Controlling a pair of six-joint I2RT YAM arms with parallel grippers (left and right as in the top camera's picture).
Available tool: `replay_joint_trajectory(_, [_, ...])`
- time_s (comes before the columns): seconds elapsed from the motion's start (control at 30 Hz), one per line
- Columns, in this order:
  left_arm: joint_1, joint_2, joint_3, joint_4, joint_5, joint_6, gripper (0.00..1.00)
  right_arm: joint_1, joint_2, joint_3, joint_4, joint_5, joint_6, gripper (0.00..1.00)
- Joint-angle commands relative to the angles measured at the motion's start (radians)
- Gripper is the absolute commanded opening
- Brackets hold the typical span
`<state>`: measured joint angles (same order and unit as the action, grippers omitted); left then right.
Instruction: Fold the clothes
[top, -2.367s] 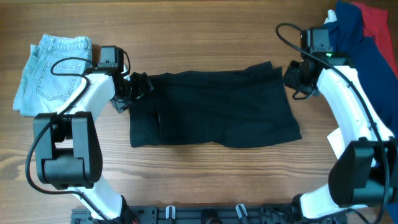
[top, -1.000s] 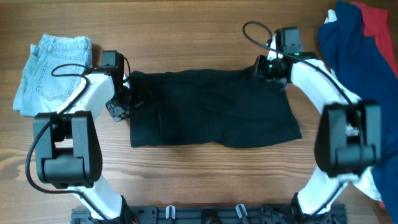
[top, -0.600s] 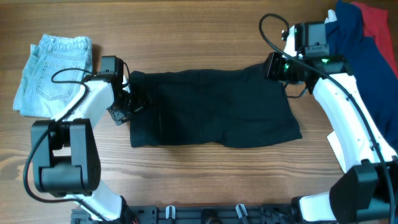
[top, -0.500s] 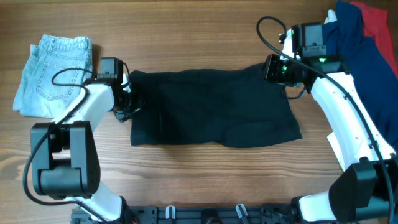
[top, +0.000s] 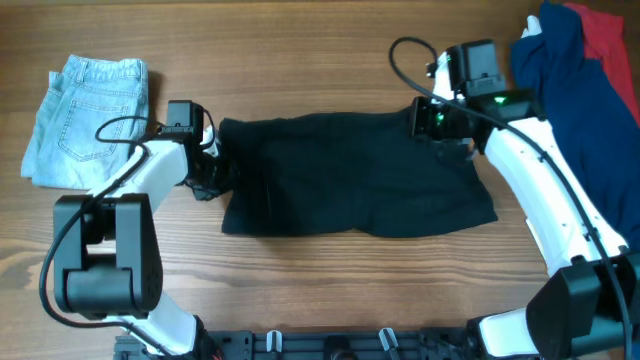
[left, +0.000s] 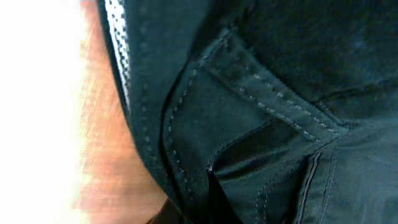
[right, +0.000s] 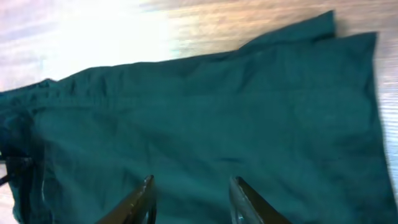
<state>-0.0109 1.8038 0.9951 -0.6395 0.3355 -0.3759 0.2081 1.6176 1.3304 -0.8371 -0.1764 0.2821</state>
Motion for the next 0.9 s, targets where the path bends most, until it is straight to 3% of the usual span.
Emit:
replay_joint_trajectory(0.0, [0.013, -0.095, 0.064, -0.077, -0.011, 0.034, 0.04, 0.066, 0.013, -0.003, -0.014, -0.009, -0.020, 0.35])
replay_joint_trajectory(0.07, [0.013, -0.135, 0.085, -0.106, -0.011, 0.056, 0.04, 0.100, 0.016, -0.003, -0.016, -0.009, -0.020, 0.32])
replay_joint_trajectory(0.2, [0.014, -0.217, 0.098, -0.140, -0.021, 0.057, 0.04, 0.186, 0.061, -0.003, -0.018, -0.043, -0.021, 0.06])
replay_joint_trajectory(0.23, [0.014, -0.233, 0.100, -0.150, -0.021, 0.055, 0.04, 0.206, 0.082, -0.003, -0.018, -0.067, -0.021, 0.04])
replay_joint_trajectory(0.5, [0.014, -0.314, 0.179, -0.264, -0.021, 0.056, 0.04, 0.335, 0.276, -0.003, 0.059, -0.254, 0.016, 0.04])
replay_joint_trajectory(0.87, [0.014, -0.316, 0.355, -0.380, -0.020, 0.058, 0.04, 0.473, 0.424, -0.003, 0.260, -0.269, 0.225, 0.04])
